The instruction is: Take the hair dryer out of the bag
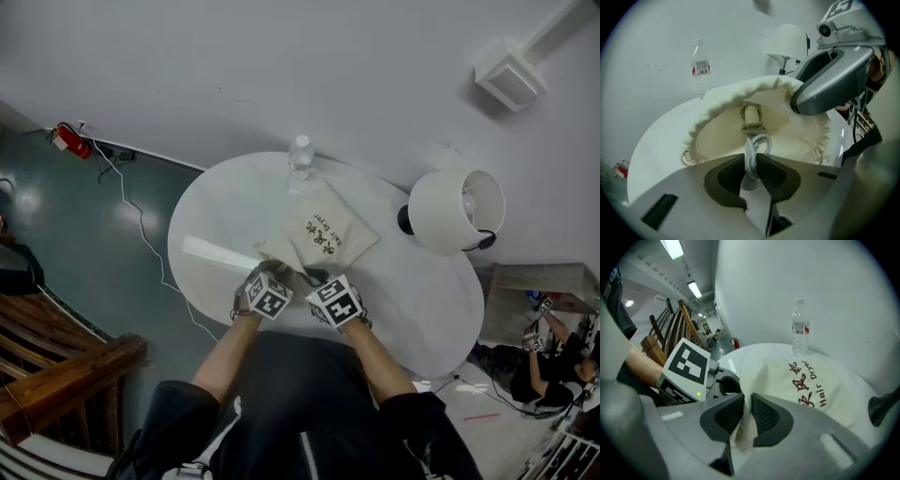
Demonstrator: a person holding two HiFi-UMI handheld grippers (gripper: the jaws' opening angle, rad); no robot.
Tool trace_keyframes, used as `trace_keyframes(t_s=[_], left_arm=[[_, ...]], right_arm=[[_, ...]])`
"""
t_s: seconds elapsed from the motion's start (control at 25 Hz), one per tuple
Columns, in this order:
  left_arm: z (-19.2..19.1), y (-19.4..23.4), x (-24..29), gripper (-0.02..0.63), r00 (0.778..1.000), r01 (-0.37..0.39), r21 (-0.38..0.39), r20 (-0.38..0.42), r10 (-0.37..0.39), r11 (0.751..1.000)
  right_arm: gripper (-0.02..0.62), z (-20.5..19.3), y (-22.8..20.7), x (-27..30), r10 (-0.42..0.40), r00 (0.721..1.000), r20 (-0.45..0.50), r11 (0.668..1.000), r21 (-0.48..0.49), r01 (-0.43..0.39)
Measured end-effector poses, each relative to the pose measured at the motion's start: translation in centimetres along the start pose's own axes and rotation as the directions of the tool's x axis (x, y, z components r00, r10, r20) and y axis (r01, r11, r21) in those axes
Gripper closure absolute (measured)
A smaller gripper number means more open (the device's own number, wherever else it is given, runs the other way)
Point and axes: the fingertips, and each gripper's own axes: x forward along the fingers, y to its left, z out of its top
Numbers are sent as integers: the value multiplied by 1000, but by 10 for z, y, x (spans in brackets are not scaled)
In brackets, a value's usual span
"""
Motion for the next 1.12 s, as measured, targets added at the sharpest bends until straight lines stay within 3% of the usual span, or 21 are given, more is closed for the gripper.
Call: trace_keyframes(t_s=[0.76, 0.92, 1.12], left_arm=[[-6, -7, -17, 534, 1000, 18, -17, 25, -18, 1000], [-10, -7, -22, 534, 1000, 17, -20, 26, -17, 1000], [-17, -8, -28, 534, 999, 22, -27, 26, -21, 999]], right_arm=[[546, 1, 0, 2, -13, 1000, 2, 999, 35, 13], [546, 0, 1, 4, -34, 999, -12, 999, -13, 34], [546, -2, 1, 6, -47, 999, -20, 999, -6, 47]])
